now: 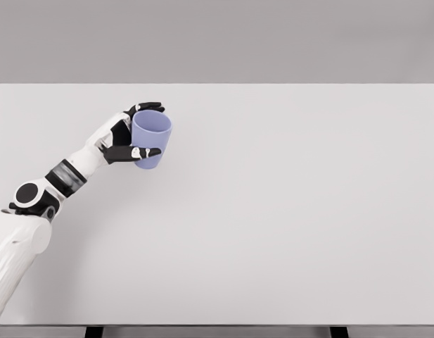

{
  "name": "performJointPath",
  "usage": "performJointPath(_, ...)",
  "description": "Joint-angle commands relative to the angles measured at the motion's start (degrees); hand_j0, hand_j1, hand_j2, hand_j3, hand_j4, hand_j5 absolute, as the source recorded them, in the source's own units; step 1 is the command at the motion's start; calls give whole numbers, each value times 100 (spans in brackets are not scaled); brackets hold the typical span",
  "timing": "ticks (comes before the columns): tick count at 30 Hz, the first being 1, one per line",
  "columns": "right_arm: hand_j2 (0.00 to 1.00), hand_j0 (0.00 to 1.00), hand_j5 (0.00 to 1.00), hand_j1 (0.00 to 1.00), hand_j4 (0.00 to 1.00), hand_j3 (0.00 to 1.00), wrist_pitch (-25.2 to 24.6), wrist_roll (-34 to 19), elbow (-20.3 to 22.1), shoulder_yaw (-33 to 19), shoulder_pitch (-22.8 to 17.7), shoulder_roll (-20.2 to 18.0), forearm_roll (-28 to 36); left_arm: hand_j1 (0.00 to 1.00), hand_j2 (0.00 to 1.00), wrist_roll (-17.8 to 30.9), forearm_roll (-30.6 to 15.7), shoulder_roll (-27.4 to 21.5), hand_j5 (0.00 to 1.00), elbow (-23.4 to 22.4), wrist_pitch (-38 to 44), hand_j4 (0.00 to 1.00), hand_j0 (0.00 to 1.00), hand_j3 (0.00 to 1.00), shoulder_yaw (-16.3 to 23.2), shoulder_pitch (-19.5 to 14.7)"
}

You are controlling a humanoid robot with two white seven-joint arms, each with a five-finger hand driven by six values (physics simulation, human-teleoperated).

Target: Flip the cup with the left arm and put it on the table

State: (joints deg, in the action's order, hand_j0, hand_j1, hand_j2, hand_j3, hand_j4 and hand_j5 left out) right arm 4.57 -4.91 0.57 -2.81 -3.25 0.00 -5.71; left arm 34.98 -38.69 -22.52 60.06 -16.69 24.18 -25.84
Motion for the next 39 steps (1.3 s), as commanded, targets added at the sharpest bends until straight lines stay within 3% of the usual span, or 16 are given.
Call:
performJointPath(1, 100, 100, 100, 100, 100, 100, 0, -1, 5, 0, 0, 0, 0, 89, 89, 2, -25, -6, 89, -3, -10, 89, 89, 89, -1, 0)
performJointPath(13, 100, 100, 100, 100, 100, 100, 0, -1, 5, 0, 0, 0, 0, 100, 100, 2, -33, -33, 100, 41, -19, 100, 100, 100, -1, 26)
performJointPath(23, 100, 100, 100, 100, 100, 100, 0, -1, 5, 0, 0, 0, 0, 100, 100, 2, -51, -323, 100, 252, -54, 100, 100, 100, -151, 26)
performJointPath(31, 100, 100, 100, 100, 100, 100, 0, -1, 5, 0, 0, 0, 0, 100, 100, 2, -51, -991, 100, 393, -37, 100, 100, 100, -239, -114)
performJointPath(35, 100, 100, 100, 100, 100, 100, 0, -1, -4, 0, 0, 0, 0, 100, 100, 2, -25, -1614, 100, 375, -63, 100, 100, 100, -256, -132)
performJointPath(36, 100, 100, 100, 100, 100, 100, 0, -1, -4, 0, 0, 0, 0, 100, 100, 2, 168, -1737, 100, 375, -133, 100, 100, 100, -247, -132)
performJointPath(37, 100, 100, 100, 100, 100, 100, 0, -1, -4, 0, 0, 0, 0, 100, 100, 2, 966, -1887, 100, 375, -396, 100, 100, 100, -256, -176)
performJointPath(38, 100, 100, 100, 100, 100, 100, 0, -1, 5, 0, 0, 0, 0, 100, 100, 2, 1345, -1948, 100, 375, -546, 100, 100, 100, -256, -237)
performJointPath(39, 100, 100, 100, 100, 100, 100, 0, -1, 5, 0, 0, 0, 0, 100, 100, 2, 2180, -2019, 100, 340, -924, 100, 100, 100, -256, -308)
